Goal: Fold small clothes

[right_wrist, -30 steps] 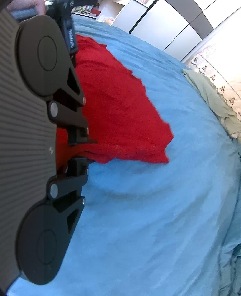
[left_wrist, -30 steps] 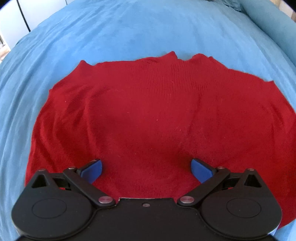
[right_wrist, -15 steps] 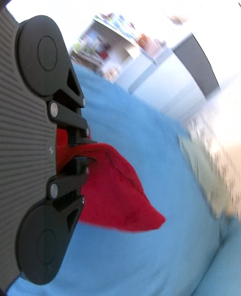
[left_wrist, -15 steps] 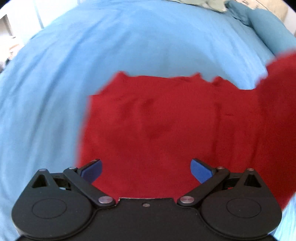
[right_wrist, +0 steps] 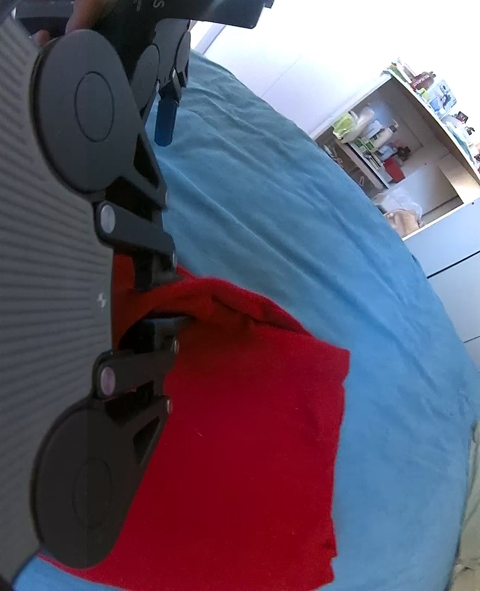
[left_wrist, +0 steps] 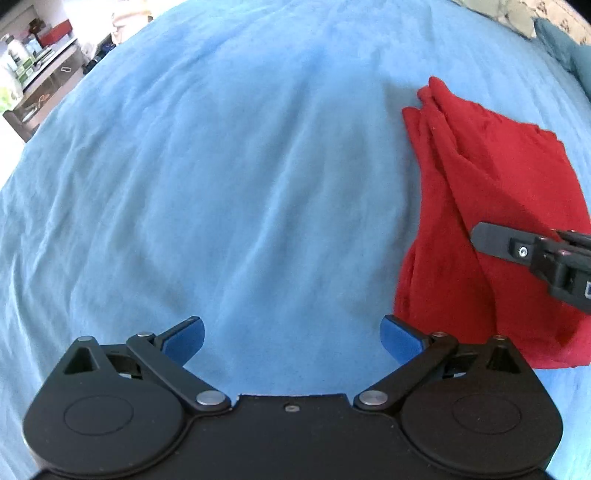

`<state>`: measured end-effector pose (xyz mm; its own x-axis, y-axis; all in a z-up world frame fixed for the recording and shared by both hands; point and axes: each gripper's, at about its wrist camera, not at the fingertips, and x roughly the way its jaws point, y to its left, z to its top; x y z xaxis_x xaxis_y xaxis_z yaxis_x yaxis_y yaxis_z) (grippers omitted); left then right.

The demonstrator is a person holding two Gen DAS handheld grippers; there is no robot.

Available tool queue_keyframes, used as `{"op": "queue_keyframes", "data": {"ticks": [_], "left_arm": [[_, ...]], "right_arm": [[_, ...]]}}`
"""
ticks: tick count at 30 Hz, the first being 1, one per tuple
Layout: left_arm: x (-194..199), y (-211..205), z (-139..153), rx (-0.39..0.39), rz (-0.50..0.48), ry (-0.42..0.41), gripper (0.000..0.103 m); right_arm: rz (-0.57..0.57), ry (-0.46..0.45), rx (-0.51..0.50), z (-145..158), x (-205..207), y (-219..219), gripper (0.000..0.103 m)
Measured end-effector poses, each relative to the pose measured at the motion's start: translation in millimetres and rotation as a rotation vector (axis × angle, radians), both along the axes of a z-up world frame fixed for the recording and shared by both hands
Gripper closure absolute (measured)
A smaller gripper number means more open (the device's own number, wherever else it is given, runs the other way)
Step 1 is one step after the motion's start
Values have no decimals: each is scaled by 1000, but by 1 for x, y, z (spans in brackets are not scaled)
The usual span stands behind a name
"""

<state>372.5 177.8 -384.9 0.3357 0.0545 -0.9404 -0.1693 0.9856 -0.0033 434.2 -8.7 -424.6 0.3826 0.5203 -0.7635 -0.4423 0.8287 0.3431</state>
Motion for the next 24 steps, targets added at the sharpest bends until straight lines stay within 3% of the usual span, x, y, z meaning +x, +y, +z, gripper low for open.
{"op": "queue_keyframes", "data": {"ticks": [1, 3, 5, 9, 14, 17, 19, 21, 23, 24], "left_arm": [[-1, 3, 2, -9, 1, -8, 0], [-1, 5, 9, -42, 5, -34, 0], [-5, 8, 18, -93, -2, -64, 0], [-13, -2, 36, -171, -54, -96, 0], [-18, -29, 53, -267, -130, -117, 0], [-11, -46, 57, -298, -174, -129, 0], [-4, -58, 57, -285, -175, -142, 0], [3, -63, 49, -213, -132, -140, 3], [9, -60, 40, -179, -74, -135, 16], [10, -56, 36, -175, -44, -127, 17]], "right_arm": [[8, -1, 11, 3, 0, 2, 28], [0, -31, 34, 13, -7, -6, 15], [-20, -69, 58, 29, -16, -23, 14], [-134, -113, -22, 47, -34, -60, 10], [-200, -104, -201, 36, -61, -95, 10], [-229, -61, -250, 25, -71, -111, 10], [-251, -45, -236, 22, -74, -117, 10], [-276, -38, -225, 20, -77, -122, 10], [-290, -26, -225, 14, -78, -123, 10], [-298, -19, -223, 11, -78, -124, 10]]}}
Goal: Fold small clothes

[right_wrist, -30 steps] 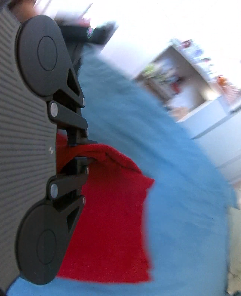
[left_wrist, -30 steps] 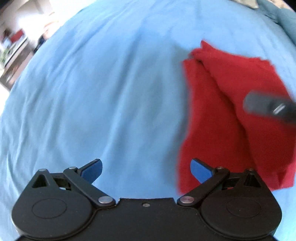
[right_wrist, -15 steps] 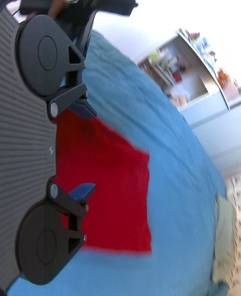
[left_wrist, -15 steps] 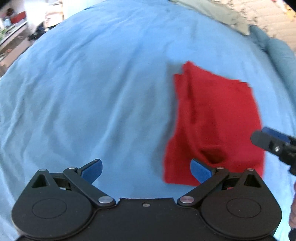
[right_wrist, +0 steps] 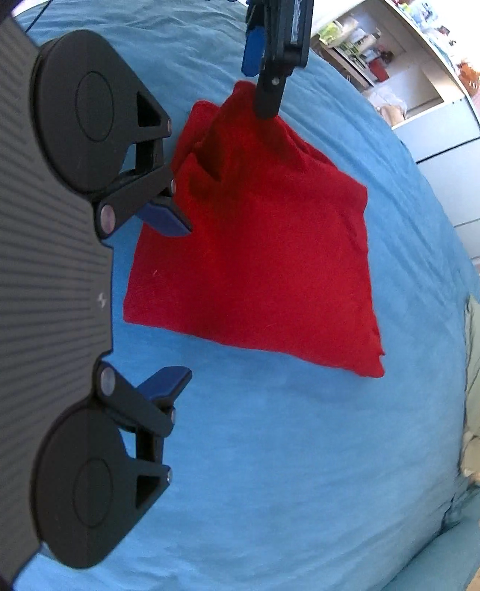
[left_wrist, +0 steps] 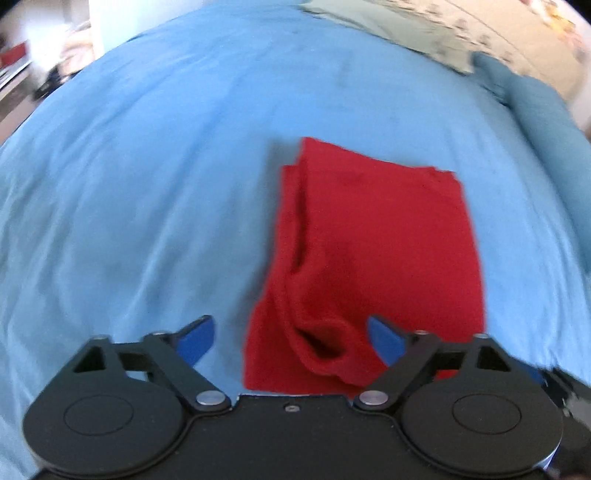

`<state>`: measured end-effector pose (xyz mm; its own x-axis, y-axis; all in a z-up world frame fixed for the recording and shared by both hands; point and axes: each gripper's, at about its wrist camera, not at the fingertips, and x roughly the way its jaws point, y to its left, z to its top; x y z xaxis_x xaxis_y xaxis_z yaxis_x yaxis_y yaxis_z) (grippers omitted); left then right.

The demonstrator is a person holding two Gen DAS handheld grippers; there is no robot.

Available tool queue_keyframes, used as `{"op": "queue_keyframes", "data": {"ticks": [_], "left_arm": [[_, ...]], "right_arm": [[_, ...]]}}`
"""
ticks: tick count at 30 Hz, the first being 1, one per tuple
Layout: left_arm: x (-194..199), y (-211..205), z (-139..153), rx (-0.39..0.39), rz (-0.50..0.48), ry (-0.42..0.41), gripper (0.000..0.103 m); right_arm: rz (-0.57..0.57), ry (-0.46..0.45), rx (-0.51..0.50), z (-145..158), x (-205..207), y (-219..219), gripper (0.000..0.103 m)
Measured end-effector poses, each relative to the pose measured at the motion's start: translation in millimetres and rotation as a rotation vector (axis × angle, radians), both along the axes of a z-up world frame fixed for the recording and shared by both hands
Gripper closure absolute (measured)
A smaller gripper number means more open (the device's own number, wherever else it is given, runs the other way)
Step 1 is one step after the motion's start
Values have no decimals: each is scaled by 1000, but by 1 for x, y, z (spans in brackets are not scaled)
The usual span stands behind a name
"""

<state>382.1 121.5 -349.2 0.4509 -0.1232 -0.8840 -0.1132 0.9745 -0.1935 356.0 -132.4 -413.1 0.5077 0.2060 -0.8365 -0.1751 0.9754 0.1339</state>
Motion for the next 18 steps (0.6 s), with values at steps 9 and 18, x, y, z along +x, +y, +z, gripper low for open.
{"op": "queue_keyframes", "data": {"ticks": [9, 18], "left_arm": [[-8, 13, -41, 152, -26, 49, 21], [-15, 3, -26, 240, -103, -26, 18]], "right_arm": [[-43, 25, -13, -33, -1, -13, 10], [9, 23, -50, -20, 2, -19, 8]]}}
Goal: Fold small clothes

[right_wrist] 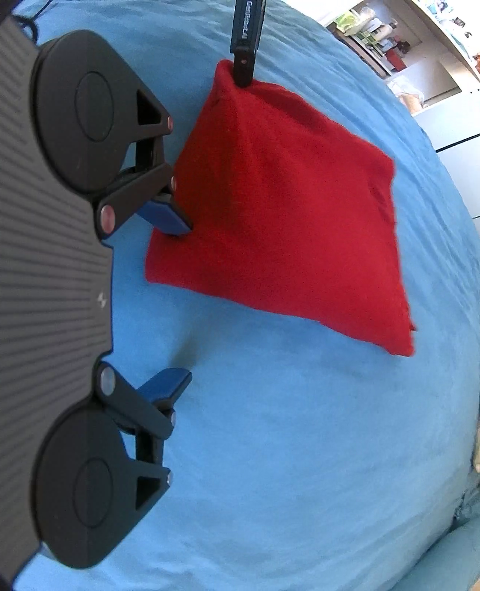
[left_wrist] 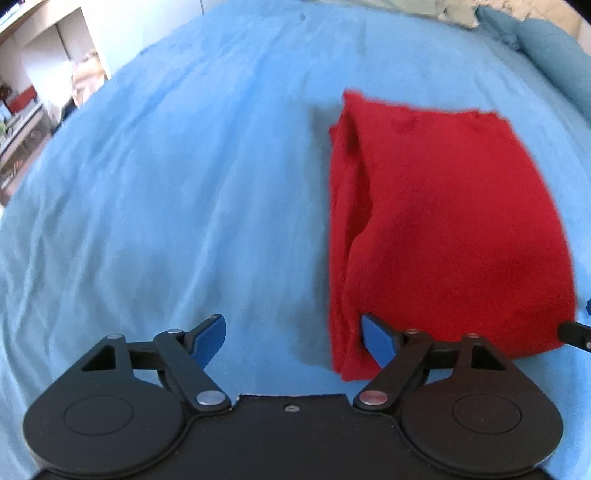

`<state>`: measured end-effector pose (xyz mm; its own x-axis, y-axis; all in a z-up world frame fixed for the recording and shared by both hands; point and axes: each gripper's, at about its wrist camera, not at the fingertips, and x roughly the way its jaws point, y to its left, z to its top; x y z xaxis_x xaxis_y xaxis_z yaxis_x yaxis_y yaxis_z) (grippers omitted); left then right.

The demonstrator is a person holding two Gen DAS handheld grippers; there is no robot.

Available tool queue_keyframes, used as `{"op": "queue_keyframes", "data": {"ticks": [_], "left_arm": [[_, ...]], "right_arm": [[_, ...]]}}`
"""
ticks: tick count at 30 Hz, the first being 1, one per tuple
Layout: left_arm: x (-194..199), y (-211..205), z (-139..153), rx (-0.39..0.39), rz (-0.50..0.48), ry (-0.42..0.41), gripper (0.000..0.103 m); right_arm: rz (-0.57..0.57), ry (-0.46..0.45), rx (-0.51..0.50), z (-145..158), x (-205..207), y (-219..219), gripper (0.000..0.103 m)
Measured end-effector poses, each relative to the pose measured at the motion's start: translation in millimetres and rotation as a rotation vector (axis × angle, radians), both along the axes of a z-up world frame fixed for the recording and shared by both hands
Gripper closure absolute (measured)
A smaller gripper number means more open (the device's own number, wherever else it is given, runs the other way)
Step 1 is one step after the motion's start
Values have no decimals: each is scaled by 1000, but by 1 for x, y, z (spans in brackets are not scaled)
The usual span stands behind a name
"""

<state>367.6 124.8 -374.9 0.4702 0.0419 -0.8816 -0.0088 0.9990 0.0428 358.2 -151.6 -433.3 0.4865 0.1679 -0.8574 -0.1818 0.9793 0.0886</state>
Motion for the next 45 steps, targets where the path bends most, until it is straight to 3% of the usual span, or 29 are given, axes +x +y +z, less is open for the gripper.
{"op": "queue_keyframes", "data": {"ticks": [3, 5, 7, 12, 15, 17, 23, 24, 27, 29, 31, 34, 39, 45], "left_arm": [[1, -3, 31, -27, -47, -87, 0], [8, -6, 48, -65, -85, -135, 0], [26, -8, 53, -121, -122, -129, 0], [83, -10, 32, -214, -156, -44, 1], [109, -8, 10, -241, -164, 14, 10], [117, -7, -3, -282, -160, 62, 17], [118, -10, -24, -388, -159, 111, 18], [118, -13, -26, -400, -171, 116, 18], [116, -26, -28, -362, -213, 107, 19], [114, -28, -26, -356, -219, 97, 33], [113, -31, -23, -351, -219, 88, 49], [109, -39, -14, -312, -235, 60, 69], [104, -54, 1, -241, -244, 34, 74], [83, -59, 25, -215, -274, -4, 75]], "right_arm": [[-8, -35, 16, 25, 5, -4, 0], [-9, -53, 31, 37, 12, -6, 0], [-4, -56, 52, 45, 23, -7, 0], [-22, 2, 126, 37, 63, -13, 0], [-45, 47, 206, 19, 85, -21, 0], [-69, 79, 257, 5, 97, -26, 1], [-110, 120, 376, -17, 114, -28, 5], [-109, 123, 389, -20, 116, -27, 9], [-101, 146, 418, -27, 119, -18, 20], [-110, 130, 391, -27, 122, -9, 28], [-122, 124, 368, -23, 119, -6, 47], [-124, 99, 342, -16, 115, 0, 59], [-108, 32, 289, 1, 105, 14, 64], [-91, -28, 289, 31, 90, 16, 66]]}}
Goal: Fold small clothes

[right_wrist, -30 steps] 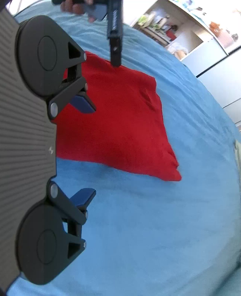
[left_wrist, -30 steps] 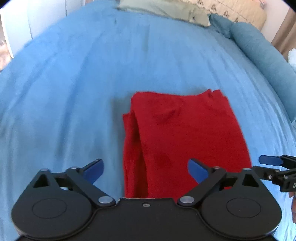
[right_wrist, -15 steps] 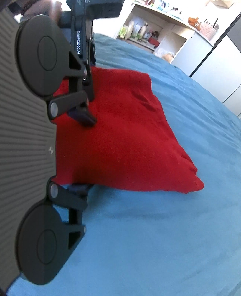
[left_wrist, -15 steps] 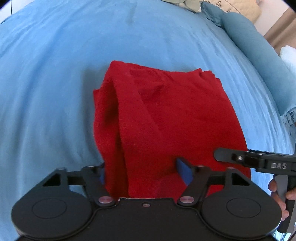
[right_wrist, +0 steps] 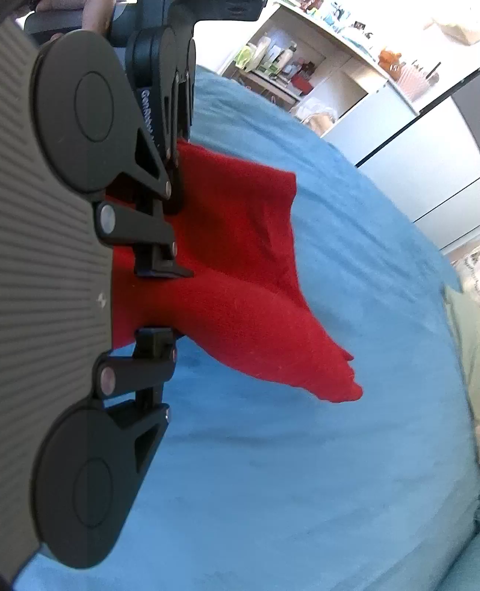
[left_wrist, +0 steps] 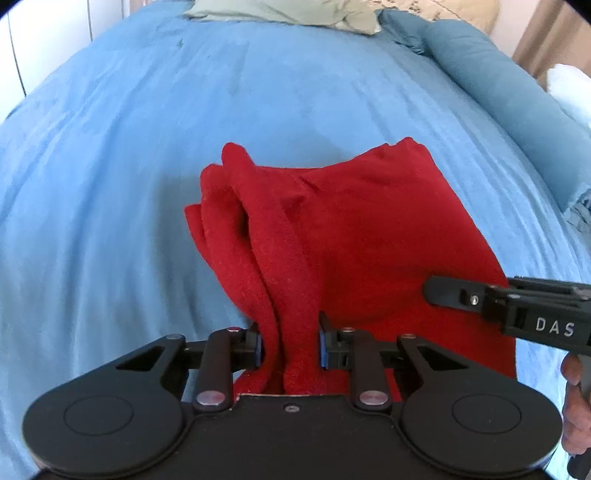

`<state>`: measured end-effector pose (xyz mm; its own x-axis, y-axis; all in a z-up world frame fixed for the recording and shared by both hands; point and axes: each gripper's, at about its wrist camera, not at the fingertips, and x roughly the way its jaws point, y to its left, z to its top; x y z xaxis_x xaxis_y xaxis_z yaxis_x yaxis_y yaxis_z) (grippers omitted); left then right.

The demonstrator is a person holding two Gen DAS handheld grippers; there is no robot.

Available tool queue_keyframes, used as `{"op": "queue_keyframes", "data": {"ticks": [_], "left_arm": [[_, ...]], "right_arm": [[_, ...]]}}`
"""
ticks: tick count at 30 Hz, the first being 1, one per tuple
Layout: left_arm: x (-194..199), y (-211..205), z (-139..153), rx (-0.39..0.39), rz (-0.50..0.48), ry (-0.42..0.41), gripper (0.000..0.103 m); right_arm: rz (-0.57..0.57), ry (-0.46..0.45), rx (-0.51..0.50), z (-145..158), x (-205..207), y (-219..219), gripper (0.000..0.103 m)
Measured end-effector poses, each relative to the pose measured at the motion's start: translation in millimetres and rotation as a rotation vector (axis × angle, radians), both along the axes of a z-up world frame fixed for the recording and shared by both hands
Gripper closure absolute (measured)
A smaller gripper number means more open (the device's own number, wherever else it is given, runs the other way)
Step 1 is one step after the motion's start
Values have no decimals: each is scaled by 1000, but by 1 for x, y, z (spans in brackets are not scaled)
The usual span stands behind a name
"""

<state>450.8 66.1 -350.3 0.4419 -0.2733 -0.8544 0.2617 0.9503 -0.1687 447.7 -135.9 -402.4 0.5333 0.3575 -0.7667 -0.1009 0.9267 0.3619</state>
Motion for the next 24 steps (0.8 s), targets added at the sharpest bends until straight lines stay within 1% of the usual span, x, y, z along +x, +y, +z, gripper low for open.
{"op": "queue_keyframes", "data": {"ticks": [5, 9, 12, 16, 18, 20, 22, 24], "left_arm": [[-24, -6, 28, -14, -14, -40, 75], [-57, -15, 49, -35, -34, -62, 75], [-84, -29, 58, -57, -39, -54, 75], [-122, -48, 61, -66, -47, -28, 75], [-137, -61, 57, -63, -56, -16, 75], [-147, -72, 46, -62, -68, 5, 75], [-154, -82, 32, -59, -79, 13, 75], [-155, -92, 16, -42, -94, 1, 75]], "right_arm": [[-1, -46, 16, 30, -21, -13, 66], [6, -68, 21, 54, -47, -31, 66], [6, -62, 24, 69, -74, -48, 66], [5, -46, 26, 84, -116, -70, 66], [4, -40, 21, 85, -135, -77, 66], [-15, -17, 24, 78, -153, -91, 66], [-26, -2, 13, 64, -168, -101, 66], [-32, 5, 2, 44, -179, -110, 66]]}}
